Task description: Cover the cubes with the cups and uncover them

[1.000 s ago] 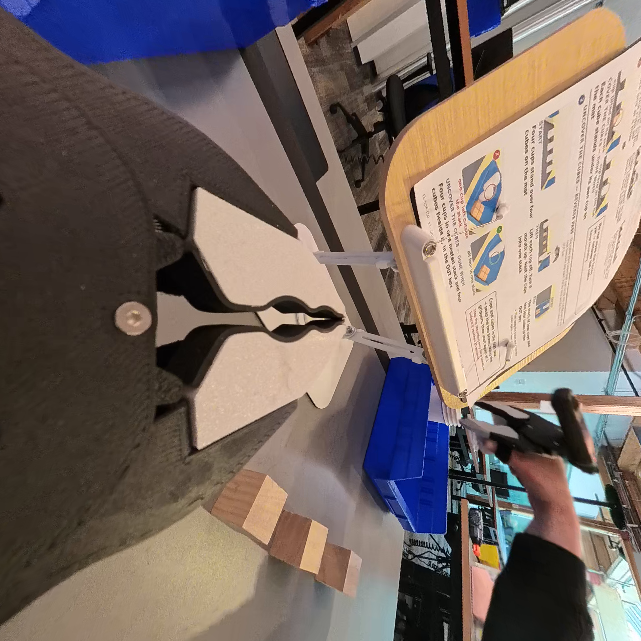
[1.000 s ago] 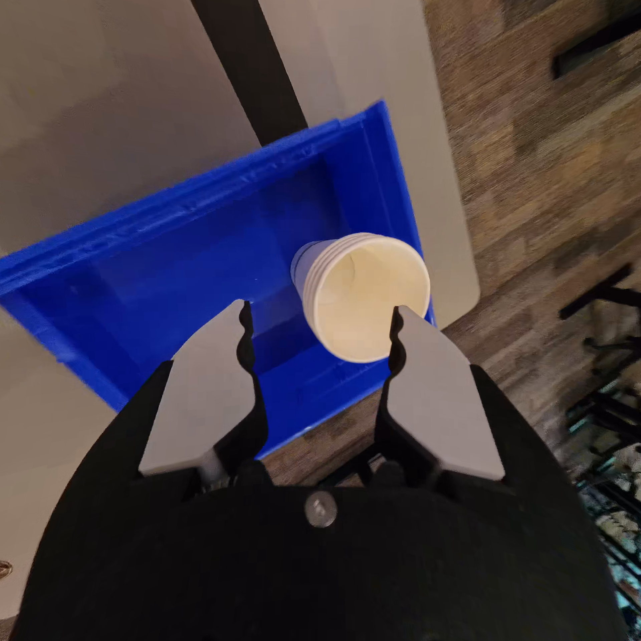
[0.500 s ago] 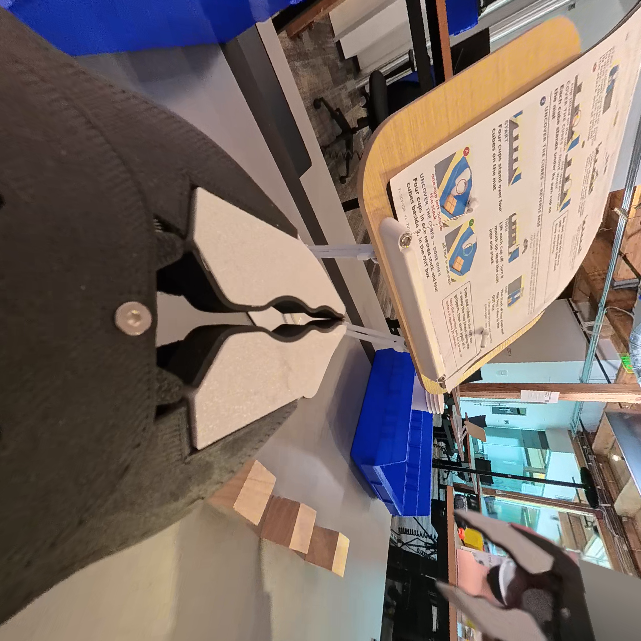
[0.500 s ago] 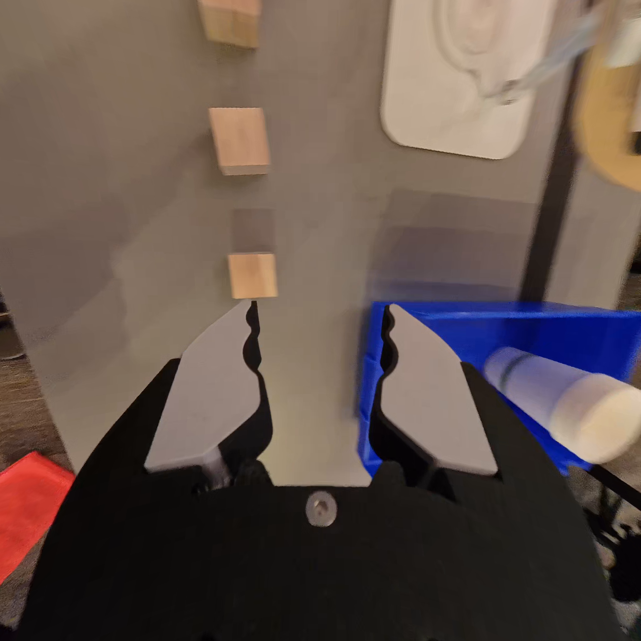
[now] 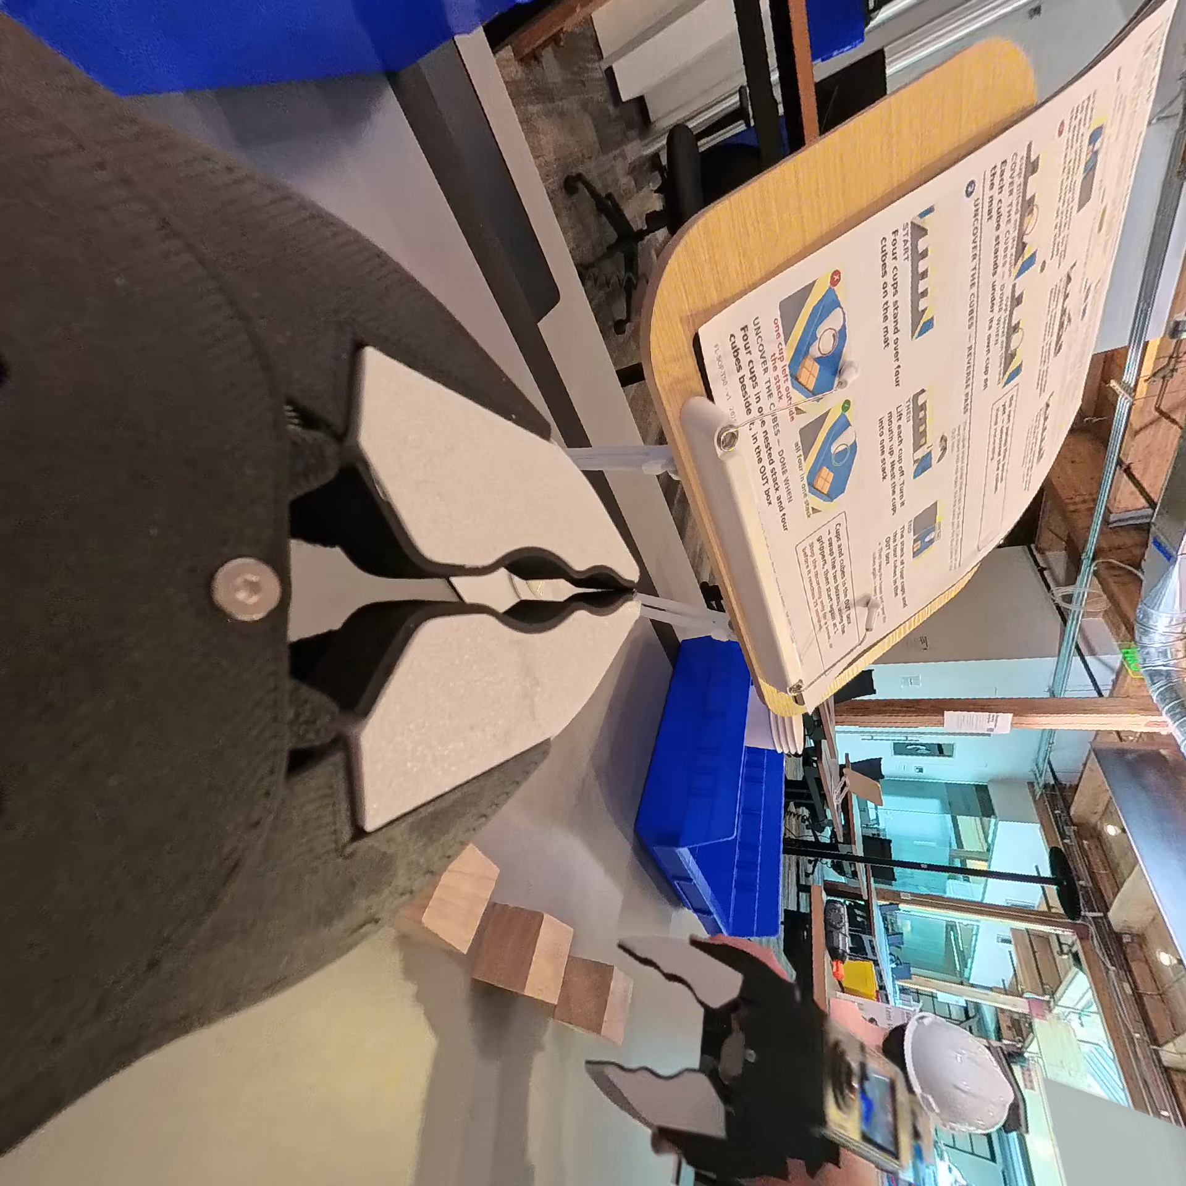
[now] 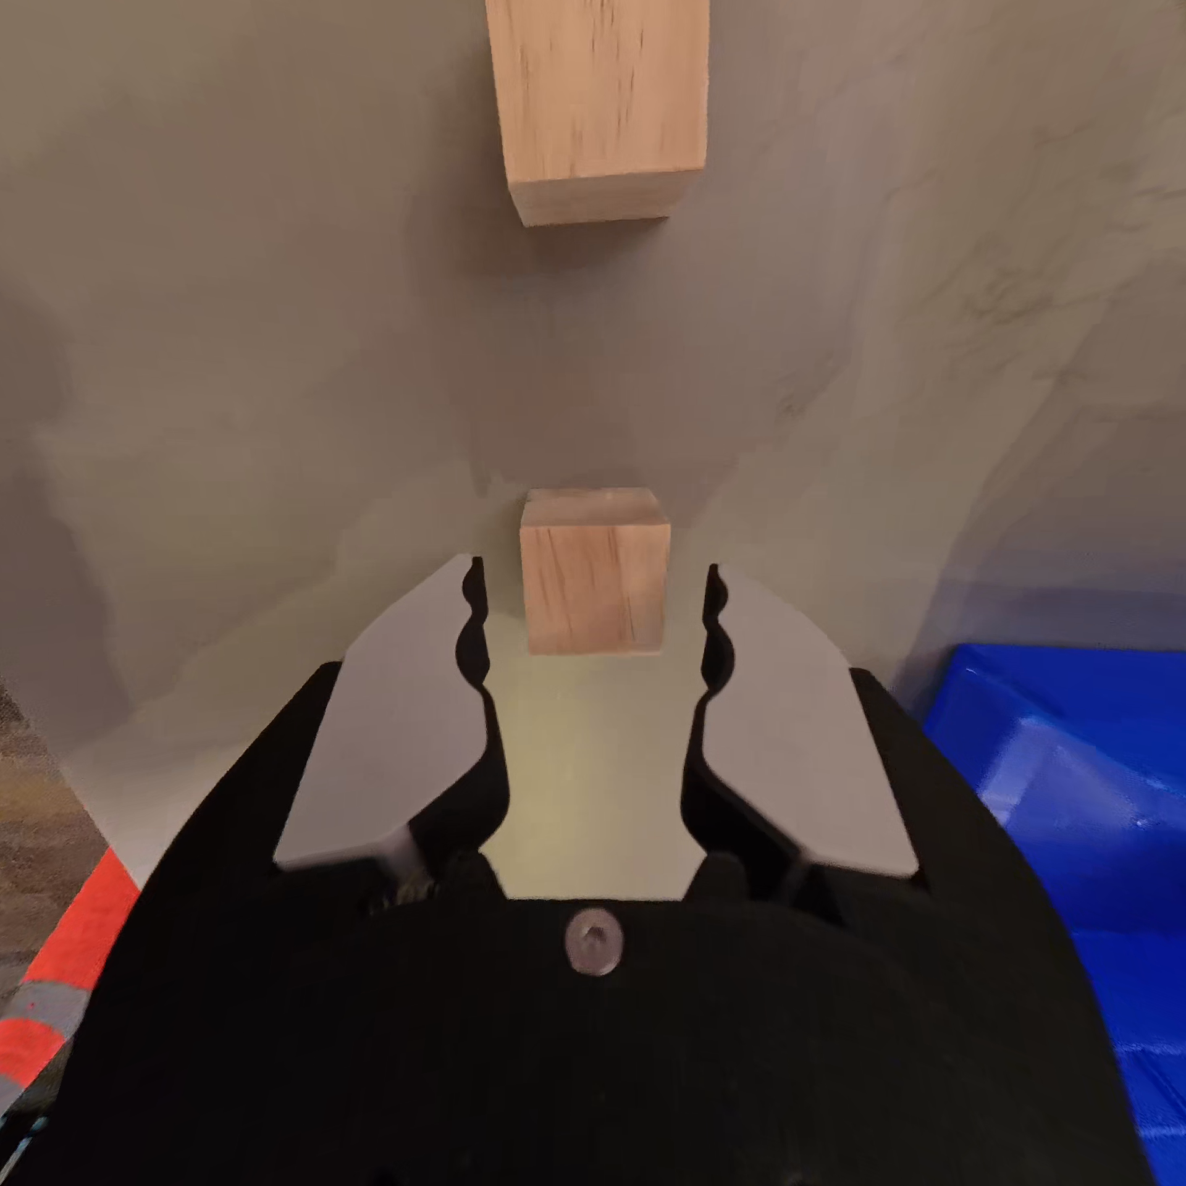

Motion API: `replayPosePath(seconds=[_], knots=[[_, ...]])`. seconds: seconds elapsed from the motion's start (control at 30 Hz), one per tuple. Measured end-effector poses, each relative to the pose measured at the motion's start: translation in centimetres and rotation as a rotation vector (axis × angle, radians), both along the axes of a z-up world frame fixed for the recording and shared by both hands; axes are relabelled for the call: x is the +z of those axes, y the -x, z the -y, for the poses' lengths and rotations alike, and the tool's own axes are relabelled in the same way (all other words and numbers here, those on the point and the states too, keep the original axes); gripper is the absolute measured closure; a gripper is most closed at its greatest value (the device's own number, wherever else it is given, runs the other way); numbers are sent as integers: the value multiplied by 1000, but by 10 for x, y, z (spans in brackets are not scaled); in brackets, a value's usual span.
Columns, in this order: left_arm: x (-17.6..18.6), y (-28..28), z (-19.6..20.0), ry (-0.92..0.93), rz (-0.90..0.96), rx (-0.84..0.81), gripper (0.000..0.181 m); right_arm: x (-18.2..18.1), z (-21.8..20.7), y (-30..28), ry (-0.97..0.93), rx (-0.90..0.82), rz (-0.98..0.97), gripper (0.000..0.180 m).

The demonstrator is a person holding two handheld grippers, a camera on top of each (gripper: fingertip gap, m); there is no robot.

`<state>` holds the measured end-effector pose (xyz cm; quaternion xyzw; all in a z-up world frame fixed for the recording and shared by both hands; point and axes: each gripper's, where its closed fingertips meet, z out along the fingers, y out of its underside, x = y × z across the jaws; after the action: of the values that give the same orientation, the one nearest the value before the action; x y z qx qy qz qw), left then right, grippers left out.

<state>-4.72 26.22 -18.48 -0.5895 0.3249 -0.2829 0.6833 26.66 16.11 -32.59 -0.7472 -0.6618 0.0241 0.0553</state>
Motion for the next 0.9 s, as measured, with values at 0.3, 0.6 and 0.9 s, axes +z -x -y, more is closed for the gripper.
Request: replayPosePath(seconds=[0.3, 0.6, 0.9], knots=[[-2, 0, -1, 6, 2, 1, 181, 57, -29, -12, -114, -35, -108, 135], [-4, -1, -3, 9, -13, 6, 181, 106, -126, -98, -213, -167, -38, 134], [-13, 0, -8, 30, -30, 14, 181, 26, -164, -128, -14, -178, 24, 134]])
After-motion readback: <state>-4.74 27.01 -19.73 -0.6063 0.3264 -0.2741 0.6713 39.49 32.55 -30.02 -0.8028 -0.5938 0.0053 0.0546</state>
